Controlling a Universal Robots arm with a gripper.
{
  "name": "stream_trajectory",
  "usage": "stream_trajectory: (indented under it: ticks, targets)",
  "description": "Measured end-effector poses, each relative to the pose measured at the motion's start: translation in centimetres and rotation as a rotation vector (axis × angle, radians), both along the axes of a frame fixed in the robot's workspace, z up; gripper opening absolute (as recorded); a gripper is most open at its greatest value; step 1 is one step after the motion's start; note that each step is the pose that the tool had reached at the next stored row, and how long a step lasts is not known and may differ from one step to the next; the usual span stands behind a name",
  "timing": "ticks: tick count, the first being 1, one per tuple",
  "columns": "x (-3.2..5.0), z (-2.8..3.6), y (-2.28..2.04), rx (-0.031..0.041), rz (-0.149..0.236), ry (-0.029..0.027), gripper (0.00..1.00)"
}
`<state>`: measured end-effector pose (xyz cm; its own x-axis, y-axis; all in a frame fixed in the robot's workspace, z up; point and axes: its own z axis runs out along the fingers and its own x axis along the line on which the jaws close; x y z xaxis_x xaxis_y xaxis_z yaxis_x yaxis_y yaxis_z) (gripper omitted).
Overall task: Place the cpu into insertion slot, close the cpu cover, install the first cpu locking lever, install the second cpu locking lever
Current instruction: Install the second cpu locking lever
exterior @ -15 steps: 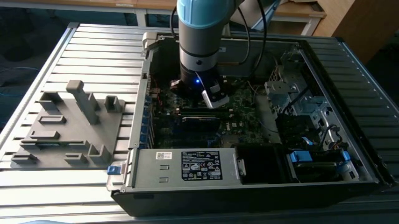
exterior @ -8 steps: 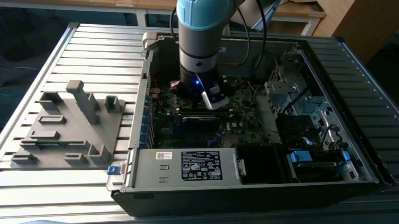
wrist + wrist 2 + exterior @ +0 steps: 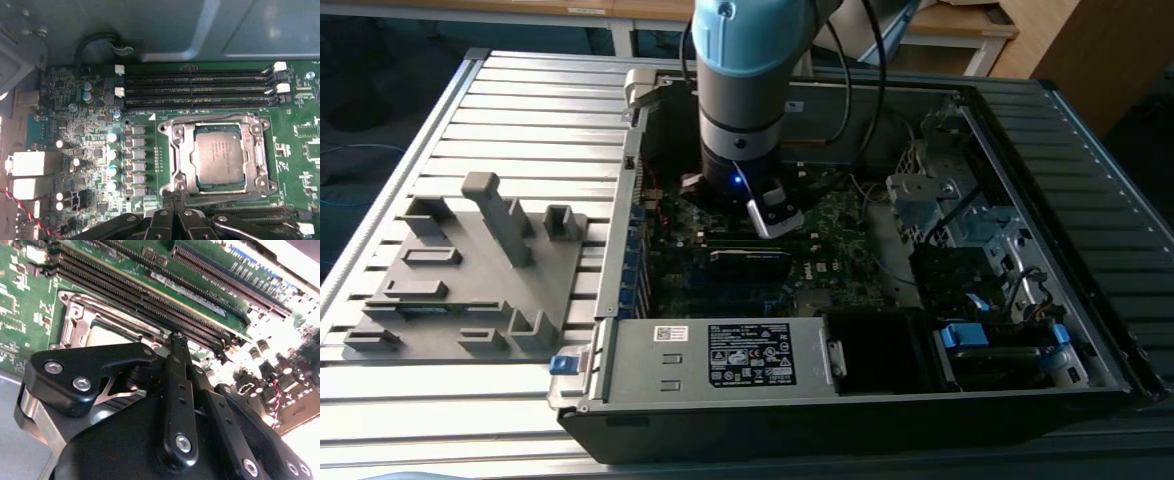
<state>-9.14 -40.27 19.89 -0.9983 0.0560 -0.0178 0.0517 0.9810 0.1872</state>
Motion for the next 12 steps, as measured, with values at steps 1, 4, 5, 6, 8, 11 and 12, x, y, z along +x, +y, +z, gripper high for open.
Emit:
stream_trajectory:
  ticks: [1, 4, 5, 6, 8, 11, 12]
  targets:
    - [-0.03, -0.04, 0.00, 0.0056, 0.000, 0.0000, 0.11]
    - [-0.11, -0.20, 0.00, 0.0091, 0.000, 0.0002, 0.11]
    - [-0.14, -0.27, -0.01, 0.0096, 0.000, 0.0003, 0.11]
    - [-0.17, -0.35, 0.00, 0.0106, 0.000, 0.0003, 0.11]
    - [-0.24, -0.51, 0.01, 0.0139, 0.000, -0.0005, 0.11]
    - [-0.31, -0.61, 0.00, 0.0158, 0.000, -0.0001, 0.11]
    - [-0.33, -0.61, 0.00, 0.0159, 0.000, 0.0000, 0.11]
